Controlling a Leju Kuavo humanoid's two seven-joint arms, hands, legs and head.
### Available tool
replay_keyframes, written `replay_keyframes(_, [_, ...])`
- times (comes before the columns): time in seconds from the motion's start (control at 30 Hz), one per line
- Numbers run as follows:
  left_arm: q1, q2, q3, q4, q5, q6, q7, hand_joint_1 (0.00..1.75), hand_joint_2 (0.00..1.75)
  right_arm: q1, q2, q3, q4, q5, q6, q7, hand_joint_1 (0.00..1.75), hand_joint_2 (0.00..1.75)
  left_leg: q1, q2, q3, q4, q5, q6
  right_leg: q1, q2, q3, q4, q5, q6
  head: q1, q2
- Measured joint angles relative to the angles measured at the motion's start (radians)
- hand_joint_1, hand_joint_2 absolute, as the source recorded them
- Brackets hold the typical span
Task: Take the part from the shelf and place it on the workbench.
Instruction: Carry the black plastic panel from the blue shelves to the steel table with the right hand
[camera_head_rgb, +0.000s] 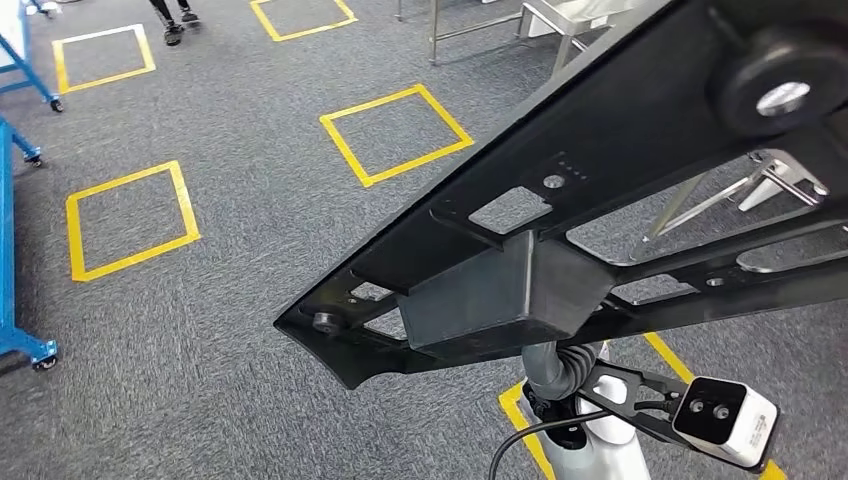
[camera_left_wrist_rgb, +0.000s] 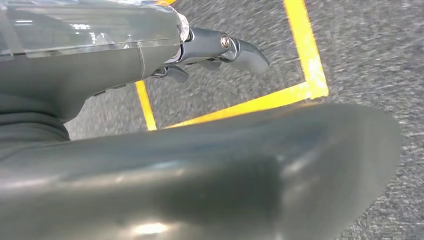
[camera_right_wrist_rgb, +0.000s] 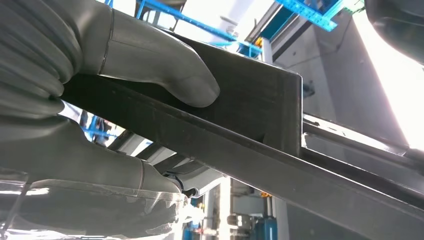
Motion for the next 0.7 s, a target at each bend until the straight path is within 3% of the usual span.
replay_keyframes(0.03, [-0.001, -0.001, -0.001, 0.0, -0.002, 0.001, 0.0, 0.0, 0.0, 0.001, 0.0, -0.003, -0.003, 0.001, -0.002, 0.0, 1.75, 1.75, 0.001, 0.014, 0.002, -0.005, 0.003, 0.006, 0.001, -0.026, -0.014, 0.029, -0.019, 0.004, 0.0, 0.0])
replay_keyframes(0.1, [0.001, -0.002, -0.003, 0.0, -0.009, 0.002, 0.001, 0.0, 0.0, 0.005, 0.0, -0.008, -0.009, 0.007, -0.01, -0.001, 1.75, 1.75, -0.001, 0.043, 0.004, -0.01, 0.003, 0.014, 0.001, -0.087, -0.072, 0.147, -0.082, 0.011, 0.0, 0.0])
replay_keyframes(0.17, [0.003, -0.002, -0.006, 0.0, -0.017, 0.0, 0.002, 0.0, 0.0, 0.015, -0.001, -0.009, -0.015, 0.018, -0.022, -0.001, 1.75, 1.75, -0.003, 0.072, 0.004, -0.009, 0.001, 0.016, -0.005, -0.106, -0.129, 0.261, -0.123, 0.017, 0.0, 0.0])
replay_keyframes(0.2, [0.002, -0.002, -0.009, 0.0, -0.021, -0.002, 0.003, 0.0, 0.0, 0.022, -0.003, -0.009, -0.019, 0.024, -0.029, -0.001, 1.75, 1.75, -0.003, 0.085, 0.004, -0.009, -0.001, 0.015, -0.008, -0.11, -0.135, 0.272, -0.117, 0.02, 0.0, 0.0])
replay_keyframes(0.23, [-0.001, -0.002, -0.013, 0.0, -0.024, -0.005, 0.003, 0.0, 0.0, 0.027, -0.004, -0.009, -0.024, 0.027, -0.034, -0.001, 1.75, 1.75, -0.003, 0.097, 0.006, -0.008, -0.003, 0.013, -0.011, -0.116, -0.119, 0.24, -0.093, 0.022, 0.0, 0.0])
replay_keyframes(0.3, [-0.006, -0.002, -0.021, 0.0, -0.031, -0.012, 0.004, 0.0, 0.0, 0.034, -0.007, -0.009, -0.035, 0.03, -0.04, -0.001, 1.75, 1.75, -0.004, 0.117, 0.011, -0.005, -0.01, 0.006, -0.011, -0.149, -0.045, 0.101, -0.032, 0.02, 0.0, 0.0])
replay_keyframes(0.37, [-0.012, -0.001, -0.027, 0.0, -0.038, -0.015, 0.007, 0.0, 0.0, 0.04, -0.008, -0.009, -0.045, 0.028, -0.042, -0.001, 1.75, 1.75, -0.009, 0.133, 0.016, -0.002, -0.018, -0.005, -0.005, -0.177, 0.005, 0.004, -0.005, 0.01, 0.0, 0.0])
replay_keyframes(0.4, [-0.014, -0.001, -0.029, 0.0, -0.042, -0.015, 0.01, 0.0, 0.0, 0.046, -0.009, -0.01, -0.049, 0.025, -0.041, -0.001, 1.75, 1.75, -0.011, 0.141, 0.019, -0.002, -0.021, -0.011, -0.001, -0.179, 0.01, -0.009, -0.007, 0.004, 0.0, 0.0])
replay_keyframes(0.47, [-0.018, 0.0, -0.036, 0.0, -0.049, -0.014, 0.019, 0.0, 0.0, 0.06, -0.009, -0.013, -0.058, 0.021, -0.038, -0.002, 1.75, 1.75, -0.01, 0.156, 0.026, -0.003, -0.027, -0.023, 0.0, -0.155, 0.011, -0.012, -0.005, -0.008, 0.0, 0.0])
replay_keyframes(0.53, [-0.019, 0.001, -0.043, 0.0, -0.054, -0.012, 0.025, 0.0, 0.0, 0.071, -0.008, -0.016, -0.064, 0.018, -0.032, -0.002, 1.75, 1.75, -0.005, 0.13, 0.02, 0.027, -0.052, -0.032, -0.004, -0.135, 0.017, -0.019, -0.002, -0.02, 0.0, 0.0])
replay_keyframes(0.6, [-0.013, 0.004, -0.047, 0.0, -0.058, -0.009, 0.032, 0.0, 0.0, 0.08, -0.006, -0.017, -0.067, 0.017, -0.024, -0.002, 1.75, 1.75, -0.001, 0.078, -0.029, 0.14, -0.113, -0.038, -0.006, -0.114, 0.022, -0.022, -0.001, -0.029, 0.0, 0.0])
replay_keyframes(0.63, [-0.008, 0.006, -0.048, 0.0, -0.06, -0.009, 0.036, 0.0, 0.0, 0.087, -0.004, -0.018, -0.067, 0.018, -0.019, -0.002, 1.75, 1.75, -0.001, 0.063, -0.066, 0.214, -0.143, -0.039, -0.004, -0.101, 0.022, -0.022, -0.001, -0.032, 0.0, 0.0])
replay_keyframes(0.67, [-0.004, 0.008, -0.049, 0.0, -0.061, -0.008, 0.04, 0.0, 0.0, 0.095, -0.004, -0.021, -0.067, 0.018, -0.013, -0.001, 1.75, 1.75, 0.0, 0.057, -0.098, 0.271, -0.16, -0.039, -0.003, -0.087, 0.022, -0.021, -0.002, -0.033, 0.0, 0.0])
replay_keyframes(0.7, [0.0, 0.011, -0.05, 0.0, -0.063, -0.008, 0.043, 0.0, 0.0, 0.103, -0.003, -0.025, -0.067, 0.018, -0.008, -0.001, 1.75, 1.75, 0.0, 0.054, -0.116, 0.295, -0.157, -0.039, -0.002, -0.074, 0.022, -0.021, -0.002, -0.034, 0.0, 0.0])
